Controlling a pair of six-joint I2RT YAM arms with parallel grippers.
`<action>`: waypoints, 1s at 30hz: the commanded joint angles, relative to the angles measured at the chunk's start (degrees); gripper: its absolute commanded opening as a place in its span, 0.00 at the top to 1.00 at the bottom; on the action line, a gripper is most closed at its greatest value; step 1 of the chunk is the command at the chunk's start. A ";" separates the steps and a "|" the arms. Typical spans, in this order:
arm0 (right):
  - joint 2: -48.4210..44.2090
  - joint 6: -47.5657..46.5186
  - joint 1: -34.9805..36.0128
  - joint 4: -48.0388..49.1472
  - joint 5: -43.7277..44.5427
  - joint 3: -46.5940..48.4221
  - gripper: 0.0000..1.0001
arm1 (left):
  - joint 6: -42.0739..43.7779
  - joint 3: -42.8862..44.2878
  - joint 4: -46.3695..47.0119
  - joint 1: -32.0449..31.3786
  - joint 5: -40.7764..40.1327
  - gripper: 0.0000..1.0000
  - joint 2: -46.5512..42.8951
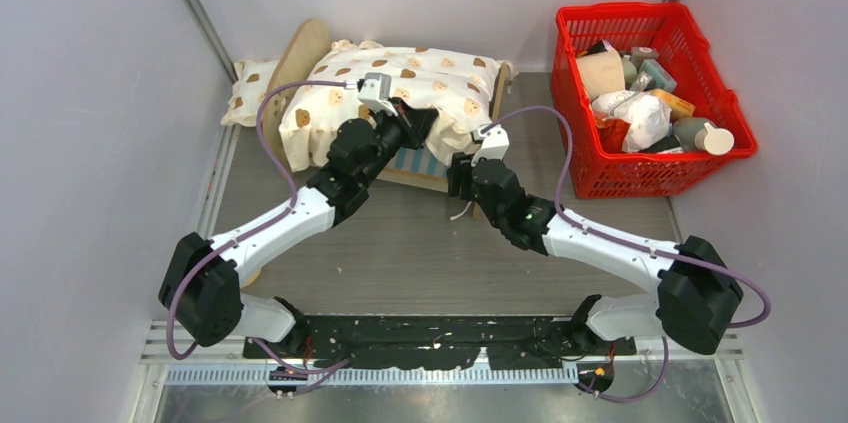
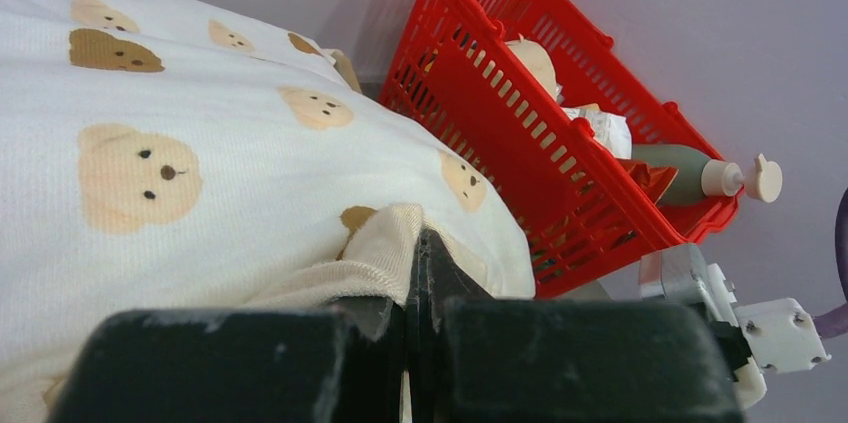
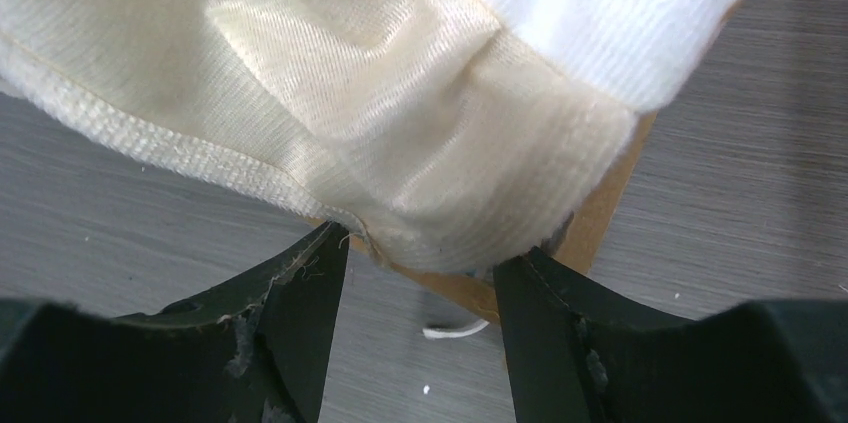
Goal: Set up the pet bed
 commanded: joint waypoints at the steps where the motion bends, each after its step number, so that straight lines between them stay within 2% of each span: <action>1: 2.36 1.87 0.48 7.29 3.36 2.57 0.39 | -0.68 2.57 2.75 0.28 0.49 1.00 -1.20; 9: 7.17 1.76 0.50 9.36 10.15 4.14 0.36 | -1.37 2.23 3.05 0.29 0.33 1.00 -1.55; 17: 9.50 3.19 1.55 10.43 12.06 6.37 0.38 | -3.10 1.79 4.14 0.27 0.68 1.00 -1.40; 26: 9.66 7.95 3.29 4.85 14.43 8.28 0.40 | -3.00 2.50 3.27 0.29 0.50 1.00 -1.37; 30: 8.85 10.87 5.79 -1.02 18.44 9.54 0.36 | -3.44 2.96 2.80 0.37 0.74 1.00 -1.28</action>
